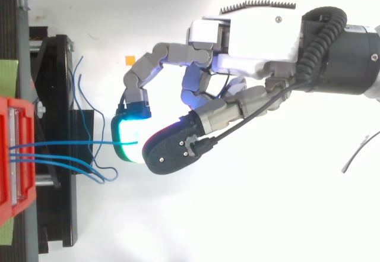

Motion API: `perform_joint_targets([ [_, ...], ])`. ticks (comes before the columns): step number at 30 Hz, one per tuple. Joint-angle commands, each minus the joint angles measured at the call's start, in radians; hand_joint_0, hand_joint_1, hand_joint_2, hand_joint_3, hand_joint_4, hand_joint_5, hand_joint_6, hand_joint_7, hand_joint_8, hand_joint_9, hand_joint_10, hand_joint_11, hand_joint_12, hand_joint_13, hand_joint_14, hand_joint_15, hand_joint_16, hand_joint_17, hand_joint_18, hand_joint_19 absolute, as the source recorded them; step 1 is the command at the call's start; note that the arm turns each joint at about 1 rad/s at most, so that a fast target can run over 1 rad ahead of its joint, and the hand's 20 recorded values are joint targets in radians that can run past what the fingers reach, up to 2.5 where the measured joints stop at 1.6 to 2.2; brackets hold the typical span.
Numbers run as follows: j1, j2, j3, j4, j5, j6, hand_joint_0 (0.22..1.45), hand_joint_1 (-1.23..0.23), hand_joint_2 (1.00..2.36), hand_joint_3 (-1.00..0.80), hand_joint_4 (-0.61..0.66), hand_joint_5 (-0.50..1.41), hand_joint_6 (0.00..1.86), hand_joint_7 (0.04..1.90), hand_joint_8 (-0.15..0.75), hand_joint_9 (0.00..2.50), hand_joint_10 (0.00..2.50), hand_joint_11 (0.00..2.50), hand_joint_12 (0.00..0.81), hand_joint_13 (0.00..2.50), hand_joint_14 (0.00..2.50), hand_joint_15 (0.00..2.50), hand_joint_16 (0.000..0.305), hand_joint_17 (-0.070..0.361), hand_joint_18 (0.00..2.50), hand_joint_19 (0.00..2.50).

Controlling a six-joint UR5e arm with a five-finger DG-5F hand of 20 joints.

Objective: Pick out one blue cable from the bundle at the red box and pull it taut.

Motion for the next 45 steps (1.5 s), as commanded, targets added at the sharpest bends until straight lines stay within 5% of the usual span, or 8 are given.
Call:
perform_joint_targets([
  [1, 0.000, 0.000, 0.000, 0.000, 0.000, -0.002, 0.70, -0.71, 1.02, -0.21, -0.14, -0.20, 0.94, 0.92, 0.256, 1.36, 1.29, 1.52, 0.316, 1.19, 1.70, 1.41, 0.040, 0.089, 1.21, 1.24],
  [3, 0.000, 0.000, 0.000, 0.000, 0.000, 0.000, 0.70, -0.71, 1.02, -0.21, -0.14, -0.20, 0.94, 0.92, 0.255, 1.36, 1.29, 1.53, 0.316, 1.19, 1.72, 1.40, 0.039, 0.088, 1.21, 1.25],
  [6, 0.000, 0.000, 0.000, 0.000, 0.000, 0.000, 0.70, -0.71, 1.02, -0.20, -0.16, -0.19, 0.94, 0.92, 0.257, 1.36, 1.36, 1.50, 0.306, 1.17, 1.94, 1.31, 0.041, 0.092, 1.27, 1.58],
  [10, 0.000, 0.000, 0.000, 0.000, 0.000, 0.000, 0.70, -0.71, 1.02, -0.19, -0.14, -0.19, 0.93, 0.94, 0.261, 1.37, 1.37, 1.51, 0.314, 1.17, 1.97, 1.33, 0.041, 0.093, 1.28, 1.40],
  [45, 0.000, 0.000, 0.000, 0.000, 0.000, -0.002, 0.69, -0.72, 1.02, -0.19, -0.13, -0.19, 0.93, 0.95, 0.271, 1.42, 1.21, 1.62, 0.316, 1.24, 1.76, 1.40, 0.043, 0.097, 1.25, 1.28],
])
